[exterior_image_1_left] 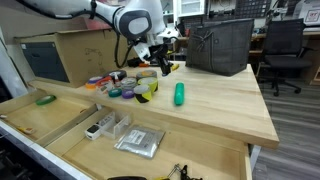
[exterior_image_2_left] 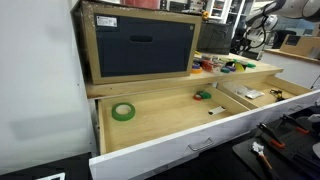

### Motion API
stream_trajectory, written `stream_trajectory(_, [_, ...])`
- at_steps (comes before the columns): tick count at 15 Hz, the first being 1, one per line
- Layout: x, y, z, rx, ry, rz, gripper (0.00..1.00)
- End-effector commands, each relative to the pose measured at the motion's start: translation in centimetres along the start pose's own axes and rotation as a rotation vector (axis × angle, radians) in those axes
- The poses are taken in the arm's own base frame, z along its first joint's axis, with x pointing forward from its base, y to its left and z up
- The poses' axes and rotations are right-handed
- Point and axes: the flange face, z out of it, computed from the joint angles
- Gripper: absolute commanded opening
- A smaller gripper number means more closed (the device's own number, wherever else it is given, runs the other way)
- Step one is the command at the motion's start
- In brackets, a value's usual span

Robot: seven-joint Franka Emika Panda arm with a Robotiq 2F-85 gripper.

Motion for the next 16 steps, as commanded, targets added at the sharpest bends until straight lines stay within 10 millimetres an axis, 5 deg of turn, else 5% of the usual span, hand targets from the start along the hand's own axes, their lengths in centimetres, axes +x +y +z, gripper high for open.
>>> stream_trajectory(1, [-1.3, -1.1, 1.0, 0.067, -0.087, 0.044, 0.04])
stream_trajectory(7, [-4.4, 0.4, 1.1, 0.010, -0.199, 0.123, 0.04])
stream_trajectory(12, [-6.4, 3.6, -1.2, -0.104, -0.214, 0.205, 0.04])
stream_trajectory(16, [-7.9, 6.4, -1.2, -0.185, -0.233, 0.264, 0.04])
